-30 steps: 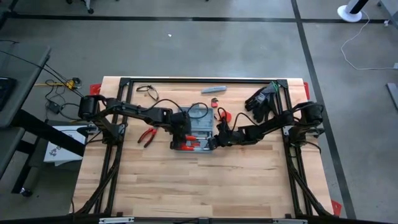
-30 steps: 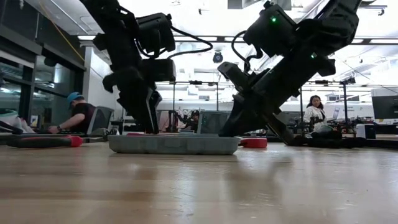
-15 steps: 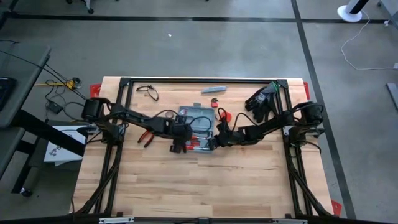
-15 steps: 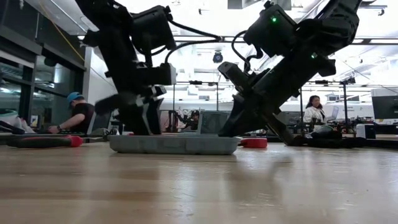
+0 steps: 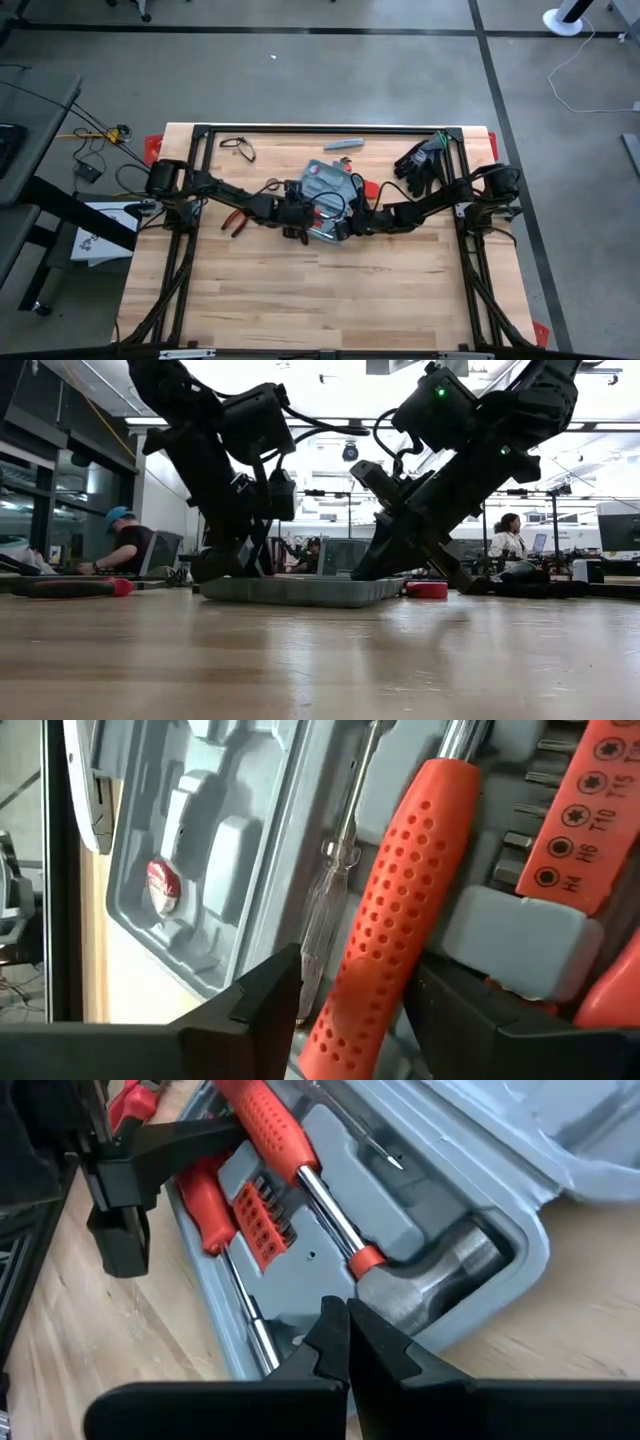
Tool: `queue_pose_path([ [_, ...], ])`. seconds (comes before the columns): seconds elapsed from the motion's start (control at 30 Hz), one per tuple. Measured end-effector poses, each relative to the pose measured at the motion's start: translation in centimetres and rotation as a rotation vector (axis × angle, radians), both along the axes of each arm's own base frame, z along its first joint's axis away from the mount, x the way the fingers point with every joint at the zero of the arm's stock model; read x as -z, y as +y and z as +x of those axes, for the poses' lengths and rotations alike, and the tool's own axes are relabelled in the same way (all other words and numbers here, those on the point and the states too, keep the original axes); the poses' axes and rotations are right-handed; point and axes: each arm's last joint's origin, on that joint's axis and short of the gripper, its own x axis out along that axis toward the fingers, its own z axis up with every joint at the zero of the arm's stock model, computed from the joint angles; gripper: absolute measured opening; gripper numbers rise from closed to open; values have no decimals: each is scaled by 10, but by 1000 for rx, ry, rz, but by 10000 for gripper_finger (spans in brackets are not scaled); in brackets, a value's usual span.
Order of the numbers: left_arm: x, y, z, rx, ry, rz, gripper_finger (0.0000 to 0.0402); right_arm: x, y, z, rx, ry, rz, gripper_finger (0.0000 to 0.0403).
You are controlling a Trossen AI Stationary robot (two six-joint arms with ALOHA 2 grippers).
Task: Prefit tool cases
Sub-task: Remove the orange hammer from the gray prefit tool case
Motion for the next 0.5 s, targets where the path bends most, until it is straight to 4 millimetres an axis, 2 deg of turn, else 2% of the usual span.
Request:
queue_pose_path([
  [0.1,1,3,1,-16,-9,-29,138,0,0,0,0,1,-1,0],
  [0.27,4,10,1,9,13,-92,69,0,2,-1,11,3,-23,0],
  [0.5,-1,14,4,-4,20,-148,68,-1,7,0,36,-25,-27,0],
])
